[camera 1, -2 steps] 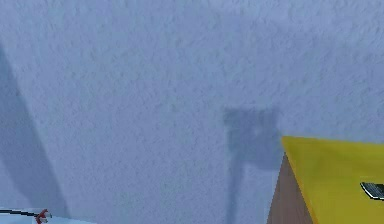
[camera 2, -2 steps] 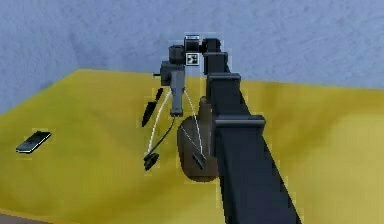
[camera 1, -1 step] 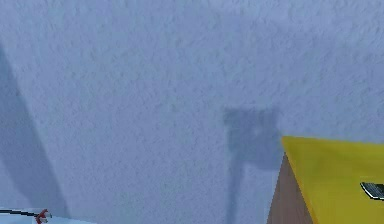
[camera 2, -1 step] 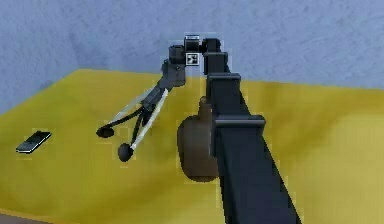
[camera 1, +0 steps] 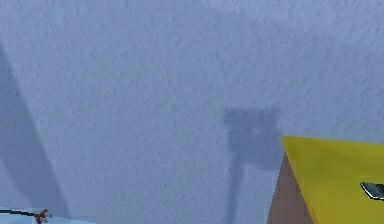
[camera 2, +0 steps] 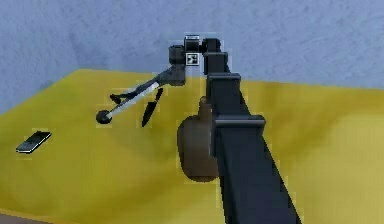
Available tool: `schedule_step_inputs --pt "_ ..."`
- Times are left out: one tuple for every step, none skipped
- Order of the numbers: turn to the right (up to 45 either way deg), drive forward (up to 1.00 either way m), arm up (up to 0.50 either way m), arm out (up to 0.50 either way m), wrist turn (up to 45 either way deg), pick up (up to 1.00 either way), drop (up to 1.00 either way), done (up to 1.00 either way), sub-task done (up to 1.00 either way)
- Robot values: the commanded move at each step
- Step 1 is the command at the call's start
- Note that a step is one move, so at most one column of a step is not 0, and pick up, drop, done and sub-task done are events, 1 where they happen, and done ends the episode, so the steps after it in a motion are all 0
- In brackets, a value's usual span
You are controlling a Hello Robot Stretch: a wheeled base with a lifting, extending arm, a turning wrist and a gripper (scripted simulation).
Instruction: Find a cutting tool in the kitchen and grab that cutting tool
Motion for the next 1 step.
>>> schedule_step_inputs --pt "0.0 0.00 0.00 0.00 39.0 0.00 0.00 0.00 0.00"
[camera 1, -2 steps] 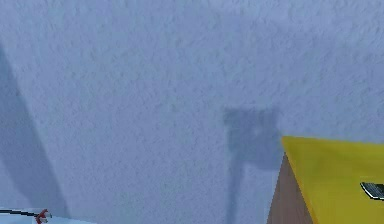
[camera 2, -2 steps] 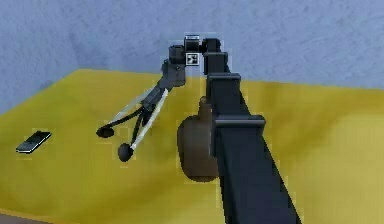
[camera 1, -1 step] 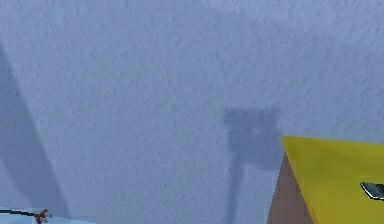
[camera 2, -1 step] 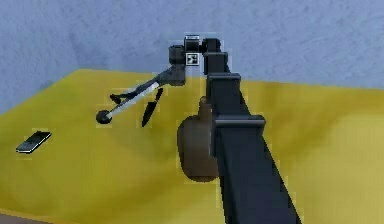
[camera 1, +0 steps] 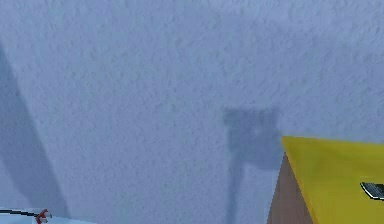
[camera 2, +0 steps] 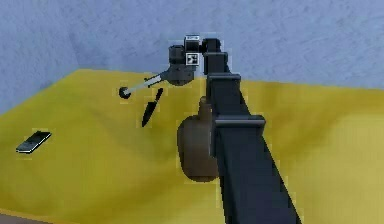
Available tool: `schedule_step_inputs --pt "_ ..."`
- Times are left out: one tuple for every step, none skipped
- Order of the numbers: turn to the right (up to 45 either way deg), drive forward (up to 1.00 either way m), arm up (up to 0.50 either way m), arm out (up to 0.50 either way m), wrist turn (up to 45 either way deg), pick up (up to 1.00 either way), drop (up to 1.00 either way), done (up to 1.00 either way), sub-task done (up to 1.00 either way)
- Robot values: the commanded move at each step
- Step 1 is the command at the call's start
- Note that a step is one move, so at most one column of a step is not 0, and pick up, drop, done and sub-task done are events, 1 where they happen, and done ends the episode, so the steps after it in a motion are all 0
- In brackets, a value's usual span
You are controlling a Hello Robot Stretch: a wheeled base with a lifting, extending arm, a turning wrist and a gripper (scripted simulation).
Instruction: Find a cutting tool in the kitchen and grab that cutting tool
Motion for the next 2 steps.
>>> schedule_step_inputs --pt "0.0 0.00 -0.14 0.00 0.0 0.00 0.00 0.00 0.00" --pt "0.0 0.00 0.00 0.00 0.0 1.00 0.00 0.00 0.00"
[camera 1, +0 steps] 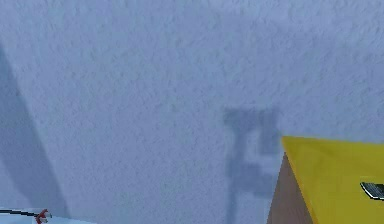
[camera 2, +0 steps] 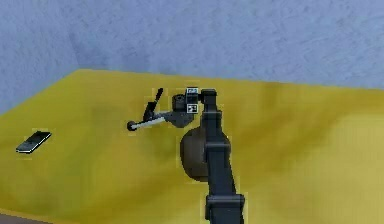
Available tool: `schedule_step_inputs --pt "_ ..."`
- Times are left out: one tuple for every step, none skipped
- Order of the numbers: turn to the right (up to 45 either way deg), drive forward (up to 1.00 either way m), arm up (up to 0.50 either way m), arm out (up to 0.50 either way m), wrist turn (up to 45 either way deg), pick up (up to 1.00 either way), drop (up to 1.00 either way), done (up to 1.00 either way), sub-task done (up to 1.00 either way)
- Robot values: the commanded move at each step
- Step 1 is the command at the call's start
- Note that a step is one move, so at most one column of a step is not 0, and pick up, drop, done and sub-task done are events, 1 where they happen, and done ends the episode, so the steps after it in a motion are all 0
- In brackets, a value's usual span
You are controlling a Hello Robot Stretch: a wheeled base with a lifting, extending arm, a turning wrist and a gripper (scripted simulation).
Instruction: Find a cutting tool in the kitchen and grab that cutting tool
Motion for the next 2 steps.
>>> schedule_step_inputs --pt "0.0 0.00 0.10 0.00 0.0 0.00 0.00 0.00 0.00" --pt "0.0 0.00 0.00 0.00 0.0 0.00 0.00 1.00 0.00"
